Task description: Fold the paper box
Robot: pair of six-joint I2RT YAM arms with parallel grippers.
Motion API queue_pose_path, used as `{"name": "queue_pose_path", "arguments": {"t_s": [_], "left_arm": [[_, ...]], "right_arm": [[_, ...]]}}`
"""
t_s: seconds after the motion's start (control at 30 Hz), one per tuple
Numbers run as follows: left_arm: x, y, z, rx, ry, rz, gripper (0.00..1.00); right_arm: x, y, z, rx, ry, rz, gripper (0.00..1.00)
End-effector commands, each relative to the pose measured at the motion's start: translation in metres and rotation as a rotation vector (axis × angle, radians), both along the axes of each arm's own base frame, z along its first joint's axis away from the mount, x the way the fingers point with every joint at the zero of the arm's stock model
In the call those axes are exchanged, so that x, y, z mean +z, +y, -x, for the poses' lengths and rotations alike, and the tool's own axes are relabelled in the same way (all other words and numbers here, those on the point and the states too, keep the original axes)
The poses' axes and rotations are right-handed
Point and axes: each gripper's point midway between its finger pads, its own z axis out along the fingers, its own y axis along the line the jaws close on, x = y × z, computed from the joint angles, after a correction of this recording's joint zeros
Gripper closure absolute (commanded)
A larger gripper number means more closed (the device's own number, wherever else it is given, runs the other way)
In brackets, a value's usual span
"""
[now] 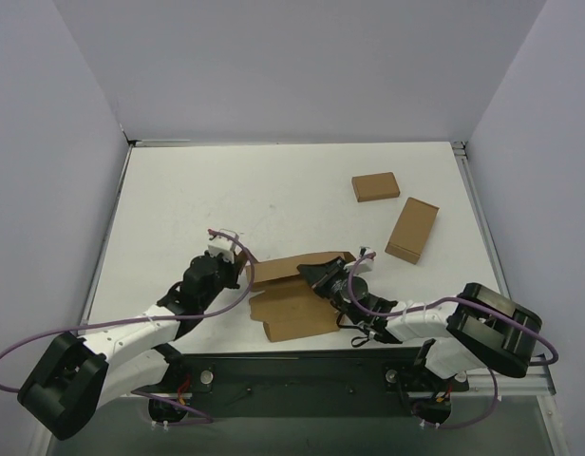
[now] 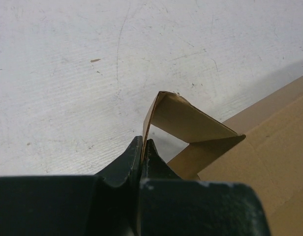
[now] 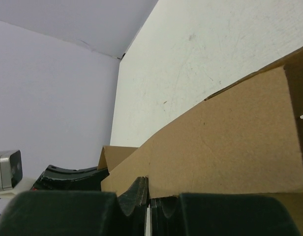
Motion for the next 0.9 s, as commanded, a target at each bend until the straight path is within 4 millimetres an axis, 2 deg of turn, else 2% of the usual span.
{"name": "queue_pose_path", "arguments": {"t_s": [0.0,0.13,0.23,0.27,0.3,0.37,0.4,0.43,0.47,0.63,0.73,0.87], "left_arm": [[0.028,0.008,-0.015,0.106,-0.089,0.077,1.0],[0.026,0.004,-0.012,0.091,-0.078,0.086,1.0],[0.028,0.001,-0.009,0.082,-0.073,0.103,0.99],[0.026,0.002,-0.008,0.083,-0.059,0.1,0.95],[0.031,0.0,-0.008,0.079,-0.059,0.109,0.82],[0.033,0.001,-0.004,0.09,-0.034,0.129,0.68],[0.037,0.002,-0.003,0.1,-0.027,0.141,0.54],[0.043,0.004,-0.001,0.124,-0.024,0.182,0.51],[0.038,0.007,0.004,0.137,0.006,0.182,0.48],[0.039,-0.002,0.026,0.147,0.08,0.344,0.45],[0.029,-0.019,0.046,0.13,0.183,0.442,0.45],[-0.002,-0.034,0.067,0.114,0.292,0.502,0.45]], "right_arm": [[-0.052,-0.017,0.022,0.018,0.091,0.182,1.0],[-0.06,-0.014,0.026,0.026,0.111,0.201,1.0],[-0.051,-0.017,0.02,-0.007,0.09,0.184,1.0],[-0.048,-0.018,0.017,-0.021,0.082,0.18,1.0],[-0.044,-0.019,0.015,-0.033,0.075,0.175,1.0],[-0.036,-0.025,0.009,-0.077,0.056,0.168,1.0],[-0.033,-0.026,0.007,-0.088,0.051,0.167,1.0],[-0.028,-0.027,0.005,-0.098,0.04,0.158,1.0],[-0.028,-0.03,0.002,-0.116,0.036,0.161,1.0],[-0.03,-0.035,0.002,-0.133,0.038,0.145,1.0],[-0.03,-0.033,0.001,-0.131,0.037,0.138,1.0],[-0.029,-0.032,0.001,-0.125,0.035,0.138,1.0]]}}
